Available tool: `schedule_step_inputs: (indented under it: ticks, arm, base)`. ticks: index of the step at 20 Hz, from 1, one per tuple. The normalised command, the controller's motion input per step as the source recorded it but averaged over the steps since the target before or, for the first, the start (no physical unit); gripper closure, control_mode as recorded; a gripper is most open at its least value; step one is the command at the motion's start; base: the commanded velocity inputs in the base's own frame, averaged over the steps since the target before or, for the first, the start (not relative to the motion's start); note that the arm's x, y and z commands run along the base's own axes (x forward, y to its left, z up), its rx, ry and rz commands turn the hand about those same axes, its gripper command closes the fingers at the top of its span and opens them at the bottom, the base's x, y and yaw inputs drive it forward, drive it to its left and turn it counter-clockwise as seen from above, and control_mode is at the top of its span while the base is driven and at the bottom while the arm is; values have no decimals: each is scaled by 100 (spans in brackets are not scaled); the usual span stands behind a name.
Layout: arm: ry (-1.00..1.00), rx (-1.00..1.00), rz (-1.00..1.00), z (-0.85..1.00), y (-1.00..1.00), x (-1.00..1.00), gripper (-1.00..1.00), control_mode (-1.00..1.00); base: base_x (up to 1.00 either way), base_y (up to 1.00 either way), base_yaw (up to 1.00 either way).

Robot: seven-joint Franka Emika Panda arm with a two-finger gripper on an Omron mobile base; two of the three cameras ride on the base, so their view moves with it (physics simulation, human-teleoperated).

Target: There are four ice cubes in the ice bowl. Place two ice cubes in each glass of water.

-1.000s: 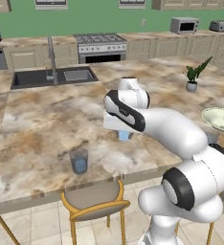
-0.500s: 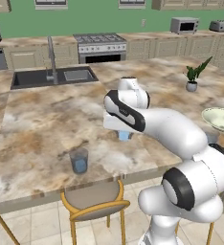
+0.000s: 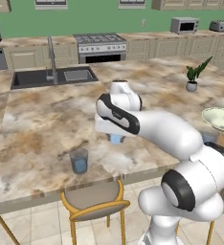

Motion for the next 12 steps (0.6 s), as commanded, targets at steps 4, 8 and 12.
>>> schedule_step_inputs:
  ticks: [4, 8, 12]
  arm:
    - [1, 0, 0, -23, 100, 0, 100, -100]
    - [1, 0, 0, -19, 91, -13, 100, -100]
    - [0, 0, 4, -5, 58, -32, 100, -100]
  base:
    - [0, 0, 0]
    - [0, 0, 0]
    - [0, 0, 0]
